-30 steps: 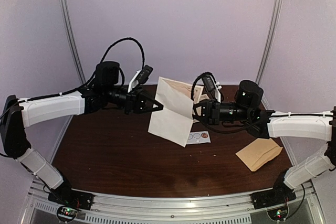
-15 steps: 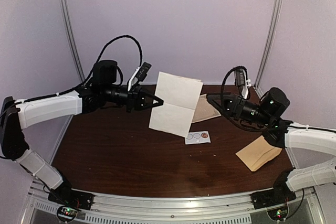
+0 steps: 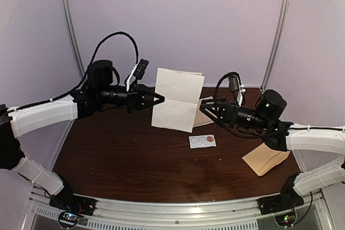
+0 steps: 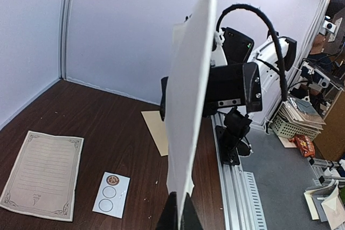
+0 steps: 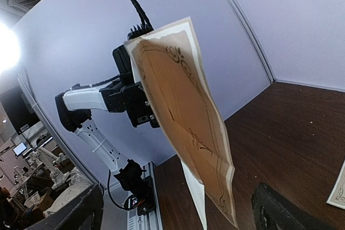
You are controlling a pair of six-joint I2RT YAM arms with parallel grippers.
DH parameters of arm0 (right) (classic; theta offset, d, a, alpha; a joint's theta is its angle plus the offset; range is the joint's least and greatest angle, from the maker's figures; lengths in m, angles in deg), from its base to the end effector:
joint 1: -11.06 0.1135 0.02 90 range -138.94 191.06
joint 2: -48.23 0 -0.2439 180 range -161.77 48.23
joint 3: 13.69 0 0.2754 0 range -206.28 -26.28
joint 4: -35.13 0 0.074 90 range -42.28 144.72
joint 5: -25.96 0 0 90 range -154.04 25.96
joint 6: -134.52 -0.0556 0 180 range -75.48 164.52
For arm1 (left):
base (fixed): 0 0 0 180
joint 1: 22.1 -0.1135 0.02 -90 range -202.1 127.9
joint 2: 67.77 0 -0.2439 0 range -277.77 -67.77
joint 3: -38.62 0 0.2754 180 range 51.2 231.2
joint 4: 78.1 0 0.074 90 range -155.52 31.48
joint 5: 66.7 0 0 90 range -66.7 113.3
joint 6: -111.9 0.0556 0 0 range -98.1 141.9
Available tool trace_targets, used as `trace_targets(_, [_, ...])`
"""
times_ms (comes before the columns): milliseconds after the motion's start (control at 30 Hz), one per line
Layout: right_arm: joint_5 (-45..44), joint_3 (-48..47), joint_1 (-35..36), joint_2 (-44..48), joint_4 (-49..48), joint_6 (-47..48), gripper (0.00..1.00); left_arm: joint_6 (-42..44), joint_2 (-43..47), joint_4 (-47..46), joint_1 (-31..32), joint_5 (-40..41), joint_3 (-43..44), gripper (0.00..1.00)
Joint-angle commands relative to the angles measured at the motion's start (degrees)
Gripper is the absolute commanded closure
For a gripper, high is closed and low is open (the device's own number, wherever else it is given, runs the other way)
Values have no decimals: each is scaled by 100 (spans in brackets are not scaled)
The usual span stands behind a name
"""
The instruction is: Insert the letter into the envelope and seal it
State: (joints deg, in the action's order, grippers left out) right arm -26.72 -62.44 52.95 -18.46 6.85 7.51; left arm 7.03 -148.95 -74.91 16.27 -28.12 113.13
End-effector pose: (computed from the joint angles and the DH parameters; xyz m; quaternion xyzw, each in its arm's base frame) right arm 0.2022 0.2266 0.2739 -0.2713 0.5958 0.6206 0.4316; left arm 0.2578 -0.2595 0.3039 0.4138 0.6182 -0.5567 0.3698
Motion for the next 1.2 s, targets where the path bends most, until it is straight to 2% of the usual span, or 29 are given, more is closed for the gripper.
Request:
trace_targets(0, [-97,-265,107,-287,-57,132,5,-19,89,-338,21,-108,-50,100])
trace_targets(100, [-34,-358,134,-491,-153,93,9,-28,86,-340,29,-183,-50,100])
trace_targets(233, [100,-480,194,-719,-297,30,20,-29,77,-336,30,-215,-58,100])
trace_targets(367, [97,-528,239,-832,-423,-14,39,-36,50,-343,30,-282,-43,100])
trace_targets(733, [-80,-419,262,-898,-789,-179,100,-47,-39,-330,30,-400,-15,100])
trace_targets(800, [-127,-402,265,-893,-804,-180,100,-49,-33,-329,30,-404,-14,97])
trace_targets(900, [-217,-348,264,-844,-873,-179,100,-58,-39,-330,30,-400,-14,78])
trace_targets(933, [-246,-328,260,-825,-891,-186,100,-55,-45,-327,30,-417,-14,75])
trace_targets(1067, [-338,-296,260,-759,-943,-178,100,-72,-80,-330,30,-439,-12,74])
trace_targets(1167, [-374,-296,258,-740,-950,-167,100,-74,-95,-340,30,-434,-14,80])
